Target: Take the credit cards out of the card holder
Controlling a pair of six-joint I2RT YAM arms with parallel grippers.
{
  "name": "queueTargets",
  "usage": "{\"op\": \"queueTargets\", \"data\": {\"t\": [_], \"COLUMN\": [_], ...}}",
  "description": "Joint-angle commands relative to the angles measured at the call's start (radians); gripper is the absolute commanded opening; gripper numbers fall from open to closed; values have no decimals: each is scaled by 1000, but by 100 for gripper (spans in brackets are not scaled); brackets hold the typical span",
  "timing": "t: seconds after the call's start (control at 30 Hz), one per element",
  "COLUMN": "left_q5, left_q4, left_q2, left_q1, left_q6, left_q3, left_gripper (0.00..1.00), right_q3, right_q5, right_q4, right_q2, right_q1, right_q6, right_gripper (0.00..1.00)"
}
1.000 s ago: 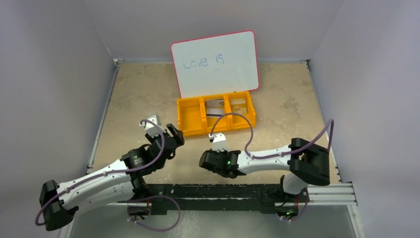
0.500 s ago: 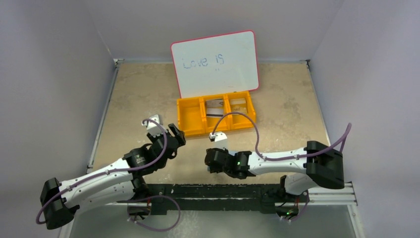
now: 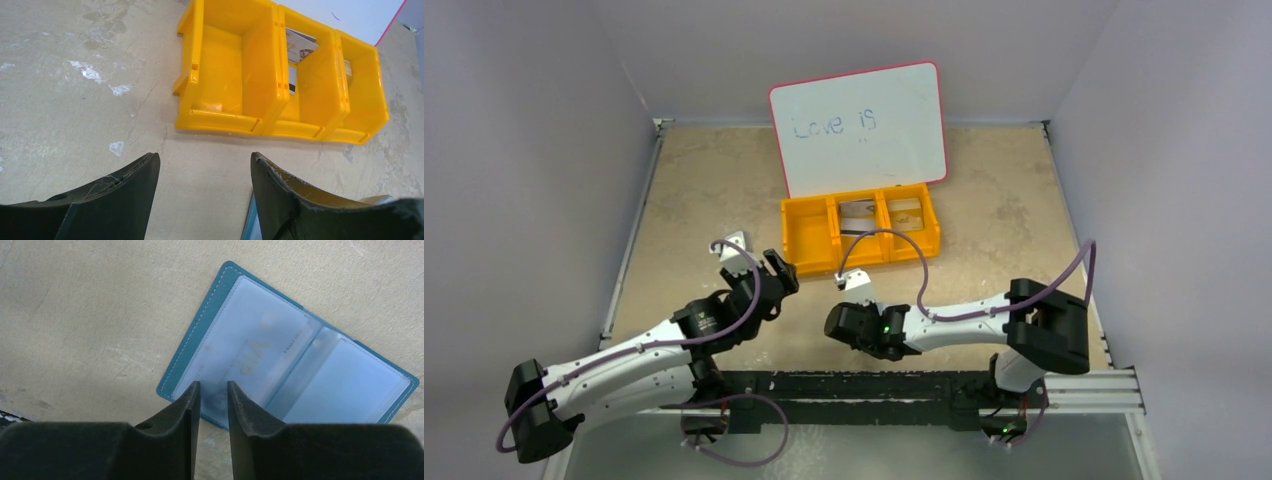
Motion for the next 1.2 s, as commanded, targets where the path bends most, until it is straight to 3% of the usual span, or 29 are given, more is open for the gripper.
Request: {"op": "queueTargets", "data": {"t": [0.0,0.13,0.23,0.5,0.77,1.0,1.17], "left_q5": [-10,-8,-7,-9,-7,-13,-13], "left_q4": [30,25,28,33,29,16,16], "left_q2": [-12,-14,-14,-16,-26,-34,-33], "left_q1": [4,5,3,3,4,4,3], "left_q6": [2,0,2,4,-1,-2,-4], "left_q3": [13,12,12,16,13,17,15], "left_gripper": [67,67,67,67,67,67,67], "right_q3": [-19,-23,-8,-104,-36,9,-23], "right_q5": [-5,-5,19,-103,-91,-20,2], "right_q4": [-60,-75,-81,162,97,13,3], "right_q2": [27,27,-1,-166,-31,11,-39], "right_q1": [1,0,0,1,-1,-1,-1], "right_q6": [32,59,47,-153,-195,-135,-92], "right_gripper": [26,20,29,48,59,54,36]}}
